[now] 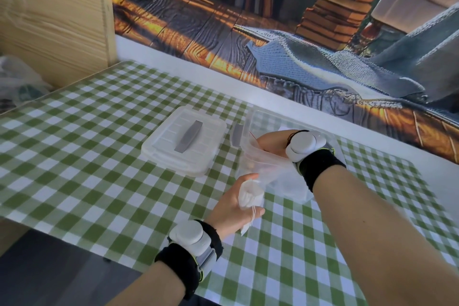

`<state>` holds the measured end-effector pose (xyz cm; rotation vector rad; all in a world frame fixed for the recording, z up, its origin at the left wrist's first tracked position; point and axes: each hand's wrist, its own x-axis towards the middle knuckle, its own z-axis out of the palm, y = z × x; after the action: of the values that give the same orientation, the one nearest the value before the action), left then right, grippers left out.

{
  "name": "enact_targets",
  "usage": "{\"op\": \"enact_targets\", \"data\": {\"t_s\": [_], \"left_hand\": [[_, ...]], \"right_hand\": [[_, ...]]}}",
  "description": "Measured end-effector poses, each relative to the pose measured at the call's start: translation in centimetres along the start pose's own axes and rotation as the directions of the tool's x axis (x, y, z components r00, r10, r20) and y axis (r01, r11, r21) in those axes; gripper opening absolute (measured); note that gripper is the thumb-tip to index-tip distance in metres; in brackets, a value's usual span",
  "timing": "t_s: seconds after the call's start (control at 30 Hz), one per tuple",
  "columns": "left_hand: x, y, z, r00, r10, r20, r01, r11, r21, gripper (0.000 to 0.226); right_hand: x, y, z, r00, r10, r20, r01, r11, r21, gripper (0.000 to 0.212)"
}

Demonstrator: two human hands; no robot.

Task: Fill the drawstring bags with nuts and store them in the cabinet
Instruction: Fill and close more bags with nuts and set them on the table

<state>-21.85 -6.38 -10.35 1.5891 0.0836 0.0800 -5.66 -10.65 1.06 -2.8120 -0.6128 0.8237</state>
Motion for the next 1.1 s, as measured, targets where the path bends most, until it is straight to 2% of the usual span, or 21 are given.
{"op": "enact_targets", "data": {"t_s": [0.03,0.1,0.17,0.23,0.33,0.43,0.7,0.77,0.83,0.87,0.9,0.97,1.03,1.07,1.1], "left_hand": [[-0.1,0.1,0.0,1.0,0.0,-0.001,0.0,1.0,0.006,0.064],[-0.1,0.1,0.0,1.0,0.002,-0.002,-0.002,1.0,0.016,0.064],[0.0,0.0,0.0,1.0,-0.003,-0.002,0.003,0.999,0.032,0.063],[0.0,0.0,0.0,1.0,-0.003,-0.006,0.003,0.999,0.039,0.063],[0.0,0.0,0.0,1.0,-0.005,-0.007,0.005,0.999,0.048,0.062],[0.0,0.0,0.0,1.0,-0.005,-0.003,0.006,0.999,0.047,0.06],[0.0,0.0,0.1,1.0,-0.006,0.013,0.005,0.999,0.04,0.058],[0.0,0.0,0.1,1.0,-0.007,0.014,0.007,0.999,0.033,0.057],[0.0,0.0,0.0,1.0,-0.005,0.016,0.005,0.999,0.032,0.056],[0.0,0.0,0.0,1.0,-0.008,0.017,0.007,0.999,0.033,0.055],[-0.1,0.0,0.0,1.0,-0.012,0.02,0.011,0.999,0.034,0.053],[-0.1,0.1,0.0,0.999,-0.021,0.025,0.02,0.999,0.041,0.051],[0.0,0.1,0.1,0.999,-0.032,0.025,0.031,0.998,0.05,0.051],[0.0,0.0,-0.1,0.999,-0.036,0.017,0.035,0.998,0.055,0.051],[-0.1,0.1,0.0,0.999,-0.036,0.016,0.035,0.997,0.064,0.051]], "right_hand": [[0.2,0.1,0.0,1.0,-0.001,-0.01,0.001,1.0,0.0,0.035],[0.5,0.9,-0.4,0.994,-0.098,0.04,0.101,0.992,-0.081,0.032],[0.6,1.6,-0.7,0.987,-0.128,0.097,0.129,0.992,-0.004,0.021],[-0.1,1.2,-1.0,0.979,-0.165,0.118,0.173,0.984,-0.054,0.015],[-0.5,0.6,-1.0,0.985,-0.17,0.039,0.174,0.967,-0.184,0.023],[-0.9,0.5,-1.1,0.985,-0.171,0.021,0.172,0.958,-0.23,0.029],[-3.2,0.3,-2.1,0.959,-0.279,-0.04,0.26,0.931,-0.255,0.017],[-4.1,0.5,-2.3,0.946,-0.305,-0.106,0.283,0.942,-0.18,0.025],[-5.4,1.1,-2.3,0.935,-0.298,-0.192,0.324,0.938,0.121,0.028],[-6.0,1.4,-2.2,0.931,-0.285,-0.229,0.35,0.877,0.329,0.028],[-6.7,1.8,-2.1,0.932,-0.261,-0.252,0.359,0.769,0.528,0.027],[-7.9,2.6,-1.7,0.958,-0.174,-0.227,0.284,0.481,0.829,0.018],[-9.2,3.8,-1.3,0.983,-0.13,-0.131,0.148,0.131,0.98,0.012],[-9.7,4.0,-1.0,0.985,-0.152,-0.083,0.081,-0.016,0.997,0.01],[-10.4,4.5,-0.7,0.983,-0.175,-0.056,0.037,-0.106,0.994,0.012]]}}
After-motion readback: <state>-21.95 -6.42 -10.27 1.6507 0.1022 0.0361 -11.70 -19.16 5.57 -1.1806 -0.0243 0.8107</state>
